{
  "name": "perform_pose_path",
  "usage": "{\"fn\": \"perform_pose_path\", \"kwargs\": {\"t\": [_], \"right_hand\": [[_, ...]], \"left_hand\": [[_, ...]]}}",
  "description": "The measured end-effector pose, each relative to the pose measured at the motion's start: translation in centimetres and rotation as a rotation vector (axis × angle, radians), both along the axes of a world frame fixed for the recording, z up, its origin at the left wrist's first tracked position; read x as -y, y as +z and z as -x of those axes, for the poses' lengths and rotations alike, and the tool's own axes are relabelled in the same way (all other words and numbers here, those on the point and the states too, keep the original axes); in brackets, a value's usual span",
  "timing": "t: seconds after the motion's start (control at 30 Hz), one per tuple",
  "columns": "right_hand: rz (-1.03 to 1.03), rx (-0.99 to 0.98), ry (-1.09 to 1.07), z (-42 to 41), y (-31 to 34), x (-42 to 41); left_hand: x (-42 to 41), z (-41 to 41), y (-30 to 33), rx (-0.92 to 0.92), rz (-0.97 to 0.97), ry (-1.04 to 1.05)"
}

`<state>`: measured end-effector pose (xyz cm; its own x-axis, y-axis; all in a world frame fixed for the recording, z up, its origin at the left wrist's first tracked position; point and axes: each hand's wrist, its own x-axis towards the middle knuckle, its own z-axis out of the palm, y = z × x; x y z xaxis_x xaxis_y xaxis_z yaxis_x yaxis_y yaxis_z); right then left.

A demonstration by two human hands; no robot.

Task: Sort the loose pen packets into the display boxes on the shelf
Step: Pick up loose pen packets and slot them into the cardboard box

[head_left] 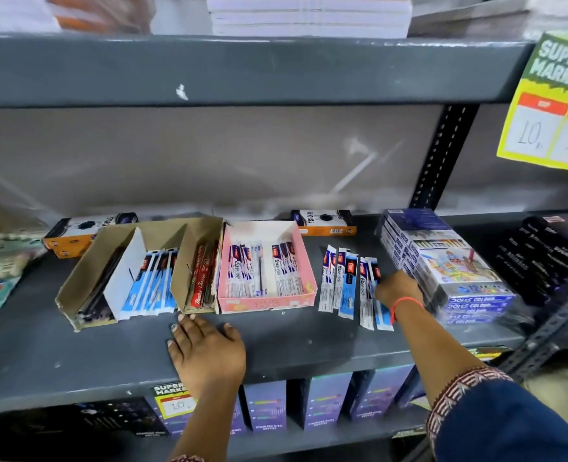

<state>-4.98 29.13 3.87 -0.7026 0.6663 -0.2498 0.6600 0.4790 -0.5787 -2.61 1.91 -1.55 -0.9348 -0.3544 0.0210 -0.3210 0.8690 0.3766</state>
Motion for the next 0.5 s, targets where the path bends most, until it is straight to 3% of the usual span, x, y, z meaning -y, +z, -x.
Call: {"fn": "perform_pose_path", "kwargs": {"t": [0.5], "right_hand": [[0.054, 0.06, 0.038, 1.2, 0.4, -0.7]], "left_hand": [[0.0, -0.1, 0.2, -0.017, -0.005, 0.016]]}}
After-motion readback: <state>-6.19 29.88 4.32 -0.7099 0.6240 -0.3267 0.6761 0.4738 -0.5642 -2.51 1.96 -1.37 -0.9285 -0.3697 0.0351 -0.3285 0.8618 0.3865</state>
